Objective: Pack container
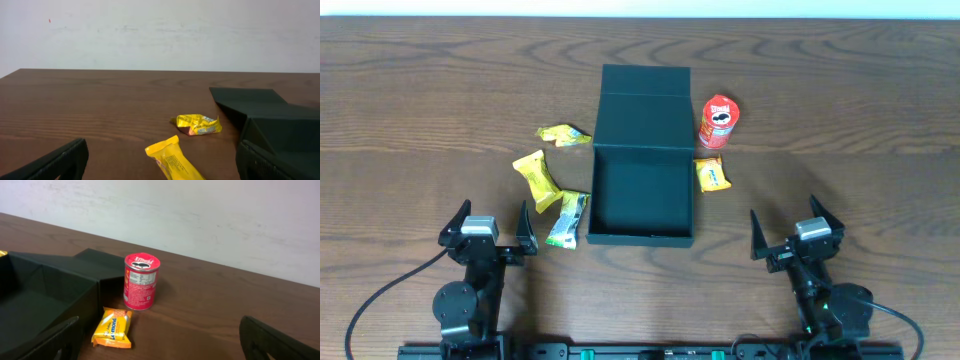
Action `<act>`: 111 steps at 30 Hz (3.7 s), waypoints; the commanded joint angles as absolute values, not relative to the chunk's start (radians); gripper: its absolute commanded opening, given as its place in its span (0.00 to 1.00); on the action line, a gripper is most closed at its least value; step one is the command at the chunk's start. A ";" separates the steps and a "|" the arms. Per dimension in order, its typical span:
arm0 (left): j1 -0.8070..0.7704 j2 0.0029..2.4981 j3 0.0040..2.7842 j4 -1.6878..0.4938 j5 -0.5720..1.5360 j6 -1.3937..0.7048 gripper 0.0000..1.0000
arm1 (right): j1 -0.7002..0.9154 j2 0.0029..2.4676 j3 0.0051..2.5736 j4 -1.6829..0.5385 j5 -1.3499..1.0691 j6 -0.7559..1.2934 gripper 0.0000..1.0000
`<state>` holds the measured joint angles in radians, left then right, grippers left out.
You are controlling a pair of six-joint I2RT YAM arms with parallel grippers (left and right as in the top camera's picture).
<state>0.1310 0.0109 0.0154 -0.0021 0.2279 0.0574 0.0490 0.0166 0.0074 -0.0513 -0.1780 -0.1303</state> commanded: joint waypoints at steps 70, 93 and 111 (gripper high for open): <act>0.136 0.779 0.891 -0.123 0.123 -0.016 0.96 | 0.054 1.043 1.092 -0.246 0.060 0.068 0.99; -0.118 1.723 1.436 -0.610 0.187 -0.012 0.95 | 0.054 1.721 1.693 -1.109 -0.294 0.119 0.99; -0.139 1.812 1.436 -0.708 0.067 -0.213 0.95 | 0.078 1.739 1.690 -1.034 -0.262 0.341 0.99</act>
